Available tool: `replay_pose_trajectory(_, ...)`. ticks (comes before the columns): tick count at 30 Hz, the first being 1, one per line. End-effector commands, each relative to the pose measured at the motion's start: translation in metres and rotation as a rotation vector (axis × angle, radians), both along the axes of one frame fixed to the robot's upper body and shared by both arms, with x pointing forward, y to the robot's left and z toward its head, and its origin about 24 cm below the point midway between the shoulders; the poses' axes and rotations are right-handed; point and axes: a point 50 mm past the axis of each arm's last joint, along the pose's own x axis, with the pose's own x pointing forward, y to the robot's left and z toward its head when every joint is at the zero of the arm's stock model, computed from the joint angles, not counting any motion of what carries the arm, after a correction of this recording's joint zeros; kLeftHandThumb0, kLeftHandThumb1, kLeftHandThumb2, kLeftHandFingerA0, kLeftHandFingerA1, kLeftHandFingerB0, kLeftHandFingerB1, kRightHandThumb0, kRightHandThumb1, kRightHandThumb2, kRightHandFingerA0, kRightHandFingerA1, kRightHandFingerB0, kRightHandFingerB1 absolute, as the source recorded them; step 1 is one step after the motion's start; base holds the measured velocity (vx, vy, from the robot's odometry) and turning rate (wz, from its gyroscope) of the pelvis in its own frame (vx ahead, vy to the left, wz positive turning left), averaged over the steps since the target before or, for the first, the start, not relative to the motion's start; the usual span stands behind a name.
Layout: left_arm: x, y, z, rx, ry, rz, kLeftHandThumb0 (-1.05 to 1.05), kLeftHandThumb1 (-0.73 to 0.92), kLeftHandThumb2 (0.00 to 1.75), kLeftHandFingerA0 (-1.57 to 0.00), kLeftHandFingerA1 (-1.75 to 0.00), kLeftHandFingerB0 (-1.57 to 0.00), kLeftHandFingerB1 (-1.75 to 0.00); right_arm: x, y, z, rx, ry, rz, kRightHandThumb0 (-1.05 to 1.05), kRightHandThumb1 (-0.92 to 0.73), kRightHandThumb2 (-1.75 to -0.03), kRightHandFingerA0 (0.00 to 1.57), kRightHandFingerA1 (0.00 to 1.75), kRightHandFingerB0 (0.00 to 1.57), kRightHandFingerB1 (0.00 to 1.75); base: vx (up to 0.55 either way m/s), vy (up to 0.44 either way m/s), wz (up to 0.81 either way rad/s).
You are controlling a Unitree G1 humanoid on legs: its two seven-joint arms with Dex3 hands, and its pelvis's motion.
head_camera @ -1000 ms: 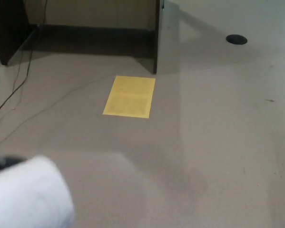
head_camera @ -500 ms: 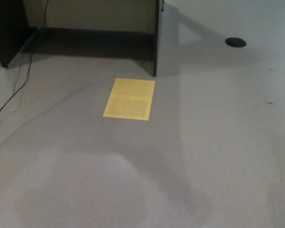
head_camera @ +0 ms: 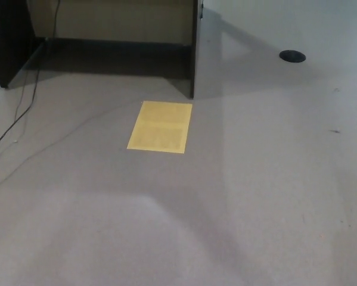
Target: A person is holding a toilet paper roll and the robot extends its left hand to grab the roll by inserting its thumb into the gap in the middle and brings its hand down by its side. Then it extends its arm again to hand the toilet paper roll back to the person.
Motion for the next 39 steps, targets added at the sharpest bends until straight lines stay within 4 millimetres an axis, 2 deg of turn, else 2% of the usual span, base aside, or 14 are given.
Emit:
replay_pose_trajectory(1, 0.000, 0.003, 0.010, 0.007, -0.102, 0.012, -0.13, 0.82, 0.64, -0.90, -1.05, -0.84, -0.74, -0.004, -0.006, 0.002, -0.030, -0.002, 0.021, -0.40, -0.61, -0.58, 0.81, 0.70, 0.64, 0.44, 0.00, 0.000, 0.00)
replay_pose_trajectory(7, 0.038, 0.002, 0.041, -0.053, -0.334, 0.024, -0.11, 0.83, 0.64, -1.01, -1.14, -0.81, -0.91, -0.001, -0.005, 0.003, -0.020, -0.007, 0.026, -0.40, -0.62, -0.59, 0.80, 0.63, 0.62, 0.44, 0.00, 0.000, 0.00)
replay_pose_trajectory(9, 0.071, -0.002, 0.072, -0.025, -0.500, -0.056, -0.05, 0.80, 0.64, -0.94, -1.20, -0.83, -0.92, 0.003, -0.006, 0.005, -0.025, -0.023, 0.027, -0.39, -0.61, -0.59, 0.79, 0.60, 0.63, 0.43, 0.00, 0.000, 0.00)
replay_pose_trajectory(12, 0.087, -0.017, 0.101, -0.039, -0.626, -0.151, -0.06, 0.81, 0.64, -0.96, -1.19, -0.82, -0.92, -0.012, -0.008, 0.002, -0.032, -0.004, 0.029, -0.38, -0.61, -0.59, 0.80, 0.62, 0.63, 0.43, 0.00, 0.000, 0.00)
replay_pose_trajectory(17, 0.139, -0.062, 0.167, -0.043, -0.918, -0.355, -0.02, 0.76, 0.70, -1.01, -1.14, -0.83, -0.88, 0.021, -0.001, 0.011, -0.022, -0.071, 0.049, -0.39, -0.63, -0.60, 0.79, 0.60, 0.62, 0.43, 0.00, 0.000, 0.00)
replay_pose_trajectory(19, 0.162, -0.098, 0.206, -0.014, -1.034, -0.484, 0.02, 0.68, 0.74, -1.12, -1.06, -0.89, -0.85, 0.026, 0.001, 0.011, -0.003, -0.077, 0.032, -0.37, -0.63, -0.60, 0.78, 0.53, 0.61, 0.43, 0.00, 0.000, 0.00)
replay_pose_trajectory(20, 0.167, -0.106, 0.216, -0.002, -1.063, -0.515, -0.19, 0.75, 0.63, -1.06, -0.97, -0.90, -0.67, 0.027, 0.001, 0.012, 0.003, -0.080, 0.027, -0.36, -0.63, -0.60, 0.77, 0.52, 0.60, 0.43, 0.00, 0.000, 0.00)
replay_pose_trajectory(21, 0.173, -0.117, 0.230, -0.009, -1.103, -0.549, 0.07, 0.62, 0.80, -1.18, -1.08, -0.95, -0.86, 0.030, 0.002, 0.012, 0.003, -0.084, 0.028, -0.38, -0.63, -0.59, 0.78, 0.54, 0.62, 0.43, 0.00, 0.000, 0.00)
replay_pose_trajectory(23, 0.184, -0.148, 0.267, -0.023, -1.204, -0.625, 0.05, 0.62, 0.83, -1.22, -1.06, -0.96, -0.86, 0.036, 0.002, 0.016, -0.001, -0.099, 0.036, -0.38, -0.62, -0.59, 0.78, 0.58, 0.63, 0.44, 0.00, 0.000, 0.00)
replay_pose_trajectory(28, 0.181, -0.192, 0.304, 0.006, -1.330, -0.792, -0.08, 0.62, 0.81, -1.18, -1.14, -0.96, -0.84, 0.036, 0.001, 0.015, -0.018, -0.092, 0.049, -0.38, -0.63, -0.59, 0.78, 0.58, 0.63, 0.43, 0.00, 0.000, 0.00)
replay_pose_trajectory(29, 0.176, -0.207, 0.310, -0.016, -1.358, -0.833, -0.09, 0.62, 0.81, -1.09, -1.30, -0.97, -0.86, 0.032, 0.000, 0.015, -0.024, -0.085, 0.057, -0.38, -0.63, -0.59, 0.78, 0.57, 0.64, 0.43, 0.00, 0.000, 0.00)
replay_pose_trajectory(33, 0.167, -0.238, 0.324, -0.034, -1.399, -0.926, -0.12, 0.59, 0.81, -1.13, -1.26, -0.97, -0.82, 0.026, -0.001, 0.012, -0.015, -0.076, 0.043, -0.39, -0.62, -0.59, 0.77, 0.56, 0.64, 0.43, 0.00, 0.000, 0.00)
replay_pose_trajectory(34, 0.166, -0.253, 0.333, -0.045, -1.414, -0.967, -0.10, 0.56, 0.84, -1.06, -1.45, -0.99, -0.86, 0.029, 0.000, 0.013, -0.016, -0.072, 0.045, -0.40, -0.63, -0.60, 0.79, 0.60, 0.63, 0.43, 0.00, 0.000, 0.00)
replay_pose_trajectory(39, 0.161, -0.288, 0.348, -0.102, -1.425, -1.055, -0.15, 0.59, 0.84, -0.97, -1.55, -0.94, -0.88, 0.037, 0.003, 0.015, -0.026, -0.080, 0.064, -0.38, -0.63, -0.59, 0.79, 0.57, 0.62, 0.43, 0.00, 0.000, 0.00)
